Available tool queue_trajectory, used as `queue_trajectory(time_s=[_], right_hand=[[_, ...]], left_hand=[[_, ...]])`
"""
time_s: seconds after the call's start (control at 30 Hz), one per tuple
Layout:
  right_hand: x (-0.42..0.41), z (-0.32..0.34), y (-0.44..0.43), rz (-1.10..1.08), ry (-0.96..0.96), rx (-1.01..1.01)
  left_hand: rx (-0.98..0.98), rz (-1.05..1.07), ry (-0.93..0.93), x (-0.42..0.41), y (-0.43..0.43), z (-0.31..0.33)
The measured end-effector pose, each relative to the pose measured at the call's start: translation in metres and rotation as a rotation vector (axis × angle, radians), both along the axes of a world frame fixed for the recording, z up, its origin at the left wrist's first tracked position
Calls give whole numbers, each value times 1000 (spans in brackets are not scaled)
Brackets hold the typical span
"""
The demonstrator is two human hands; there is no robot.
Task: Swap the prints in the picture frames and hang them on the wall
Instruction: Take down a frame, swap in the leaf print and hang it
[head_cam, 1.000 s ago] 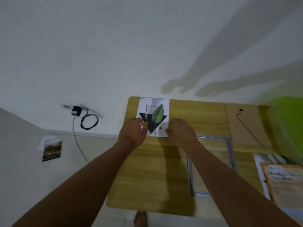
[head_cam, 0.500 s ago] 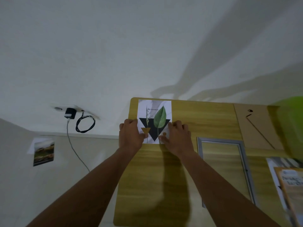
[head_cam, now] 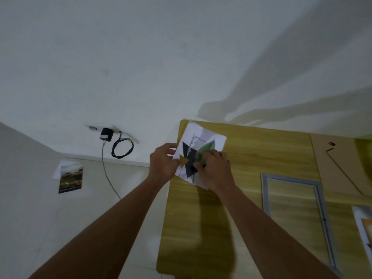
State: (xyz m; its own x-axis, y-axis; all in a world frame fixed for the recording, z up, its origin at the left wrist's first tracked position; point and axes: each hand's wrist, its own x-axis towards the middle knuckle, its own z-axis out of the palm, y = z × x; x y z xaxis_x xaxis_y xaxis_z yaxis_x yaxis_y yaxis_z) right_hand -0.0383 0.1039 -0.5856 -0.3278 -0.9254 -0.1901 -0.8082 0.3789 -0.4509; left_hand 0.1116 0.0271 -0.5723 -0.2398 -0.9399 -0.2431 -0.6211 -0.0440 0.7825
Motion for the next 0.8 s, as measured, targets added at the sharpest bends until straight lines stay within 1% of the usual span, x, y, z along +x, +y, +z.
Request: queue_trajectory(time_s=[0.07,0.13,0.17,0.23,0.3,0.37,0.43,0.5,0.53,0.57,0.63,0.67,0.7,0.8], right_hand=[[6,12,-9,-91,-241,-62],[11,32,-16,-236,-507,-77],[11,40,-18,-308,-606,-92],[6,47,-22,-423,-737,-127],[-1,51,-21,-514,-829,-145],[-11,54,-15,-595,-906,-176],[-21,60,-5,-641,-982,-203],[-32,63,6,-672,-985,-258],[-38,66,14,-681,-960,-280],[-43,70,23,-689,-946,-303],[-55,75,40,-684,-953,-345],[-63,77,50,-670,-977,-352],[-71,79,61,-659,-999,-354],[-92,84,92,-626,-989,-334]], left_hand=[[59,-61,92,-4,0,9],[126,-125,181,-9,3,15],[159,-157,217,-12,5,20],[216,-170,296,-18,10,29],[313,-99,405,-25,13,39],[433,-13,520,-34,19,47],[503,34,581,-44,24,53],[535,72,618,-53,30,59],[507,95,596,-56,33,59],[434,115,532,-59,34,57],[284,111,342,-60,37,54],[274,92,279,-61,40,53],[324,79,274,-62,44,53],[581,-14,373,-68,62,57]])
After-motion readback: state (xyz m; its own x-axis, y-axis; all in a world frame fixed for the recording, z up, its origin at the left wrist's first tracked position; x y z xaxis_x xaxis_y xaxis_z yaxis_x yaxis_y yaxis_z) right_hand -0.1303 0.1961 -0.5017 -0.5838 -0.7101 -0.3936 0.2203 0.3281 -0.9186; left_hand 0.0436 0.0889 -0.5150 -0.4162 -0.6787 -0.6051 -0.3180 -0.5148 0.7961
